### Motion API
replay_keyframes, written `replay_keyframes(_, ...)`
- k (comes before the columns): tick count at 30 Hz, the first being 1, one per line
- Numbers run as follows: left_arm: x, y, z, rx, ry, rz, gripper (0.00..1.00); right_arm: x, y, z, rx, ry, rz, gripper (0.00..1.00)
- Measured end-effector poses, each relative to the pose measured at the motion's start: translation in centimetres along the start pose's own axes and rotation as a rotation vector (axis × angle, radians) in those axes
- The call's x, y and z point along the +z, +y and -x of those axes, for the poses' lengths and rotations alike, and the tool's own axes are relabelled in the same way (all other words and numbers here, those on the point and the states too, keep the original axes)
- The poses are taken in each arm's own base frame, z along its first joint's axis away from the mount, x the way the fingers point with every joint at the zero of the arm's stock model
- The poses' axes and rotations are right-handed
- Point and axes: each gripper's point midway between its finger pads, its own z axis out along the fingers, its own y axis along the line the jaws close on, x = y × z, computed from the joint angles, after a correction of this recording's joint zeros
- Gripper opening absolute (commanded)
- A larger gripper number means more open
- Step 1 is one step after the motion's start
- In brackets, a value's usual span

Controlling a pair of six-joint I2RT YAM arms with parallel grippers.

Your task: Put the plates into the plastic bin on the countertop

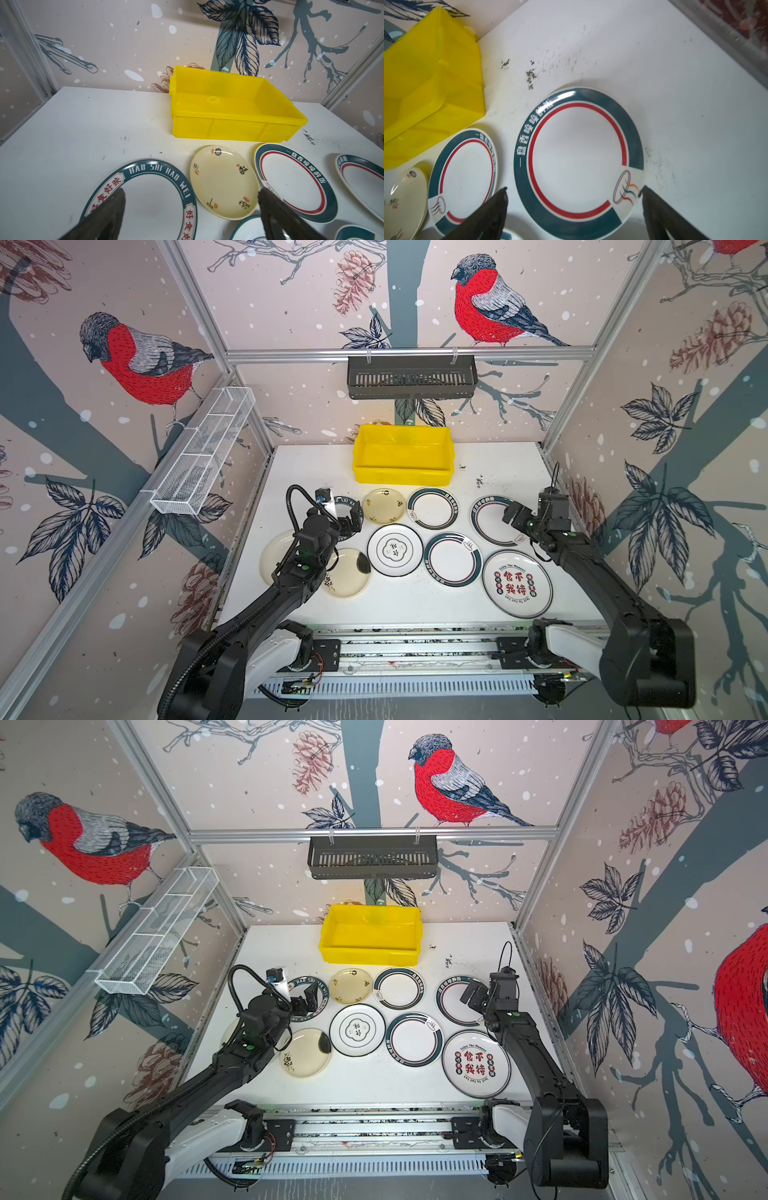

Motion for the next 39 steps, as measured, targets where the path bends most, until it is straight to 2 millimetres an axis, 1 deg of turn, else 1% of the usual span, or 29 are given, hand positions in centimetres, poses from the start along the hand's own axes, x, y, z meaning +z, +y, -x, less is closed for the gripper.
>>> replay_keyframes(5, 0.1, -2.7, 0.1, -0.009, 0.03, -0.076, 0.98, 0.0, -2.6, -1.8, 0.08, 0.061, -0.013, 0.95)
replay_keyframes(7, 0.0, -3.5, 0.2, -0.007, 0.036, -0.094, 0.98, 0.2, -3.4, -2.5, 0.109, 0.089, -0.016, 0.88)
replay_keyframes(10, -0.1, -4.3, 0.7, -0.016, 0.038, -0.113, 0.98, 0.8, -4.1, -3.3, 0.14, 0.136, -0.014, 0.8)
replay_keyframes(12, -0.1, -4.8, 1.0, -0.02, 0.033, -0.129, 0.98, 1.1, -4.5, -3.8, 0.159, 0.16, -0.007, 0.79)
replay_keyframes(15, -0.1, -5.0, 1.2, -0.028, 0.031, -0.134, 0.98, 1.4, -5.1, -4.6, 0.186, 0.184, 0.004, 0.73)
replay_keyframes(17, 0.0, -5.1, 1.2, -0.036, 0.035, -0.136, 0.98, 1.5, -5.5, -4.8, 0.205, 0.184, 0.016, 0.67)
replay_keyframes(21, 0.4, -5.6, 1.1, -0.051, 0.06, -0.152, 0.98, 1.7, -6.5, -5.1, 0.253, 0.167, 0.044, 0.63)
replay_keyframes(23, 0.7, -6.0, 1.2, -0.059, 0.069, -0.163, 0.98, 1.8, -6.7, -5.1, 0.267, 0.151, 0.063, 0.6)
replay_keyframes(27, 1.2, -6.7, 1.4, -0.068, 0.087, -0.177, 0.98, 1.8, -6.3, -4.5, 0.272, 0.107, 0.109, 0.58)
replay_keyframes(29, 1.4, -7.0, 1.6, -0.071, 0.094, -0.186, 0.98, 1.9, -6.4, -4.4, 0.276, 0.088, 0.124, 0.55)
replay_keyframes(31, 1.5, -7.4, 1.7, -0.077, 0.101, -0.203, 0.98, 2.2, -6.5, -4.4, 0.289, 0.08, 0.143, 0.53)
replay_keyframes(33, 1.5, -7.4, 1.7, -0.089, 0.103, -0.203, 0.98, 2.5, -6.8, -4.6, 0.322, 0.081, 0.158, 0.48)
replay_keyframes(35, 1.5, -7.4, 1.7, -0.096, 0.106, -0.203, 0.98, 2.8, -6.7, -4.6, 0.333, 0.08, 0.176, 0.46)
replay_keyframes(39, 1.4, -7.5, 1.7, -0.108, 0.109, -0.209, 0.98, 2.8, -6.1, -4.0, 0.335, 0.059, 0.222, 0.45)
